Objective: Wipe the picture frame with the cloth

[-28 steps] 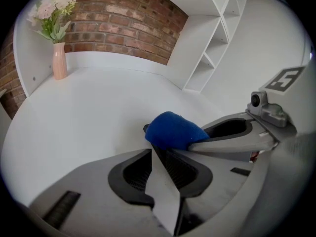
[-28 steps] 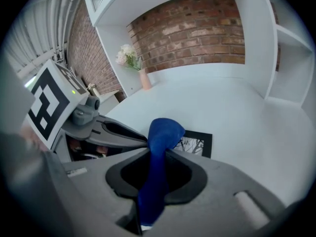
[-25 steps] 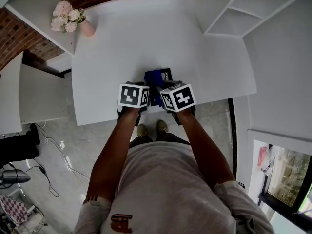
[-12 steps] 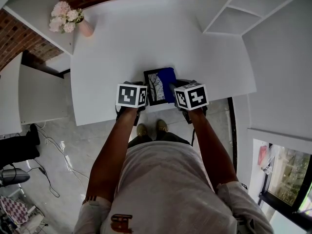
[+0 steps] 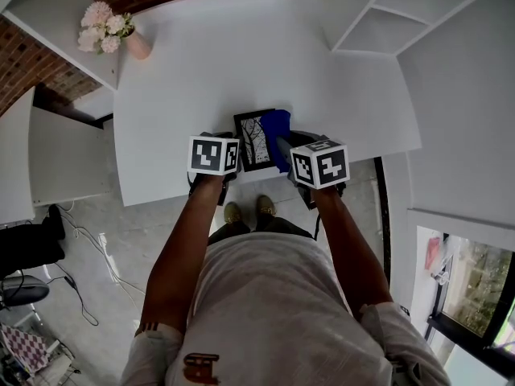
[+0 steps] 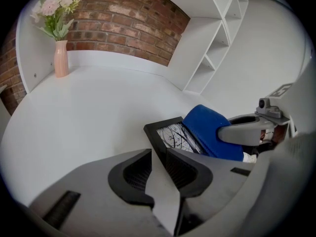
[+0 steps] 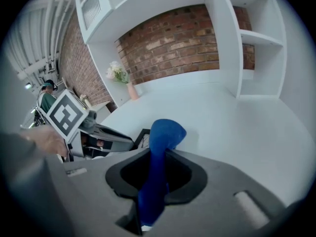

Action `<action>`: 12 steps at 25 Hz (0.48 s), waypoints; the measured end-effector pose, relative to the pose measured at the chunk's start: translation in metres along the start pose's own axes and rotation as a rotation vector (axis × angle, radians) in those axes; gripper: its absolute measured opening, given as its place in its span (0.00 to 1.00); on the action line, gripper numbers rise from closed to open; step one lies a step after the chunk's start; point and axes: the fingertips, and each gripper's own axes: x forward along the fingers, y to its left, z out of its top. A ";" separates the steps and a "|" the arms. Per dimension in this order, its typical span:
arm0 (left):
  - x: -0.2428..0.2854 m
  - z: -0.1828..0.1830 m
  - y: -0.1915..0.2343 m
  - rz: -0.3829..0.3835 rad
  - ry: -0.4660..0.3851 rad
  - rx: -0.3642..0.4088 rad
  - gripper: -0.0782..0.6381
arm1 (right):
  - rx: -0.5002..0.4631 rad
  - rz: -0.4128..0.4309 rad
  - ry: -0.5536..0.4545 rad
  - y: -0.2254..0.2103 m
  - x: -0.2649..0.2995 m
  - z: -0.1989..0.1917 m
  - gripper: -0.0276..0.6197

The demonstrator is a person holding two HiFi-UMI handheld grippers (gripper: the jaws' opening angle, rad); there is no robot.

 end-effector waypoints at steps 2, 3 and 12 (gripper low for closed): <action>0.000 -0.001 0.000 -0.001 -0.002 -0.002 0.23 | 0.008 0.031 -0.014 0.015 -0.001 0.002 0.16; 0.000 -0.001 0.000 -0.001 -0.001 -0.002 0.23 | 0.011 0.048 -0.015 0.023 0.000 0.002 0.16; -0.001 0.000 -0.001 -0.005 0.001 0.009 0.23 | -0.021 0.113 0.064 0.065 0.025 -0.022 0.16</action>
